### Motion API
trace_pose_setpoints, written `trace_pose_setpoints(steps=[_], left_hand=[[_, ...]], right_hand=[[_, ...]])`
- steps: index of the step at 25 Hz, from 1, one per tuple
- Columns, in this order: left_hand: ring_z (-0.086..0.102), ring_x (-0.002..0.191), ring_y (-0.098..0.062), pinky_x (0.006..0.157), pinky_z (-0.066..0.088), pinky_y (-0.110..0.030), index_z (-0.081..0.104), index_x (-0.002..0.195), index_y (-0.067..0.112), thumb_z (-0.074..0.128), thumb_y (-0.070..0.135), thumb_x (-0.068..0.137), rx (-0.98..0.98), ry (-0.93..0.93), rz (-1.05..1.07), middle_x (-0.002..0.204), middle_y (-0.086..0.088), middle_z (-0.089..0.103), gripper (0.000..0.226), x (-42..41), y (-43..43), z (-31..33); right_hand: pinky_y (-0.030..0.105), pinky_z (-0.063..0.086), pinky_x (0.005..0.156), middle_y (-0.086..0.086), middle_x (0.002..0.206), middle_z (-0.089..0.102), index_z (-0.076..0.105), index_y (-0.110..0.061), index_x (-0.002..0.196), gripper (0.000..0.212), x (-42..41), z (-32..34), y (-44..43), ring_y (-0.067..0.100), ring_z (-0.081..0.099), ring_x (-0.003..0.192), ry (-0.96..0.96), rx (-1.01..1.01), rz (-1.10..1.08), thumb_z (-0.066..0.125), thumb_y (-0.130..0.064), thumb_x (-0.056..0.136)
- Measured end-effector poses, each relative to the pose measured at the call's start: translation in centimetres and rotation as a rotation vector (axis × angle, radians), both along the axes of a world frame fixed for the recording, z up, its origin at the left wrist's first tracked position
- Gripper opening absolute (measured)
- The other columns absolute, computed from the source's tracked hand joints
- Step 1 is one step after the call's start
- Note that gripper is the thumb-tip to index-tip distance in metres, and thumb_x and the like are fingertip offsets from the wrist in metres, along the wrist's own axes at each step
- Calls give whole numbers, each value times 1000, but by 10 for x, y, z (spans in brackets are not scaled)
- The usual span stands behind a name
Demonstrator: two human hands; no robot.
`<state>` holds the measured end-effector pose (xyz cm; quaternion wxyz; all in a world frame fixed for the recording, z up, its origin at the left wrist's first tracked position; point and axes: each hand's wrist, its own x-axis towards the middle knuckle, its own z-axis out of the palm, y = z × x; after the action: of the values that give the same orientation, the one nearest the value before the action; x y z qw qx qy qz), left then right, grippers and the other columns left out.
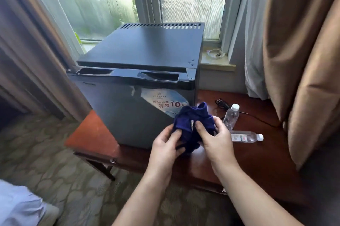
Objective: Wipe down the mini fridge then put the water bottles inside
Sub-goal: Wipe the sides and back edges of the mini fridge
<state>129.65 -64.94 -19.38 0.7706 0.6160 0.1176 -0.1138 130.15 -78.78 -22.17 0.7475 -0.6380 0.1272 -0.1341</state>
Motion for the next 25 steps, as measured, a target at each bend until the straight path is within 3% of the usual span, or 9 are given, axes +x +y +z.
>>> trace_pose_setpoints(steps=[3,7,11,14,16,19,21,23,25], left_hand=[[76,100,-11,73,56,-24,71,120,27,54,20,105,7,-81,-60,115,1,80,23,-16,27,16],[74,107,-17,81,56,-32,72,122,32,57,38,102,-25,-107,-133,121,0,77,25,-21,54,27],[77,97,-7,85,55,-32,74,120,29,56,60,84,-126,-27,-168,118,5,79,50,-34,70,25],[75,111,-15,91,59,-40,65,127,25,71,48,91,-136,-82,-164,121,0,77,44,-37,76,18],[75,111,-25,96,59,-47,65,121,18,76,35,84,-114,-76,-89,118,-9,77,42,-29,88,17],[77,98,-29,84,63,-36,67,104,10,84,16,84,94,-125,35,103,-18,78,27,-12,116,11],[78,93,-30,76,62,-28,71,99,9,81,6,84,149,-192,121,94,-12,81,19,-1,132,13],[78,93,-32,80,64,-34,73,101,8,80,3,82,124,-261,195,95,-10,82,20,15,143,24],[77,100,-36,89,62,-48,73,108,7,84,10,78,62,-316,259,103,-15,81,32,41,153,36]], right_hand=[[22,56,79,-1,97,79,70,-22,105,18,-29,32,15,10,74,91,-116,-148,-16,77,-15,89],[38,58,91,1,108,76,69,-29,113,28,-48,50,35,16,74,100,-113,-315,6,79,-23,87],[46,57,95,-3,112,76,66,-31,119,37,-62,45,58,14,73,105,-32,-384,89,75,-32,82],[35,56,100,-9,117,75,65,-33,125,43,-70,40,78,6,70,111,-33,-370,177,75,-15,86],[24,51,104,-15,128,71,61,-32,136,55,-70,37,96,0,64,121,-37,-360,320,74,-9,88],[13,43,106,-26,137,62,56,-36,139,59,-60,27,113,-6,55,130,-45,-373,497,74,-14,88],[19,50,99,-22,126,67,67,-42,124,45,-44,24,115,2,64,118,-99,-391,383,75,-18,87],[37,59,93,-13,115,70,71,-41,111,28,-19,23,117,8,70,100,24,-285,222,80,-31,86],[44,60,91,-13,121,69,64,-39,119,49,9,24,131,5,71,100,271,-65,311,78,-56,76]])
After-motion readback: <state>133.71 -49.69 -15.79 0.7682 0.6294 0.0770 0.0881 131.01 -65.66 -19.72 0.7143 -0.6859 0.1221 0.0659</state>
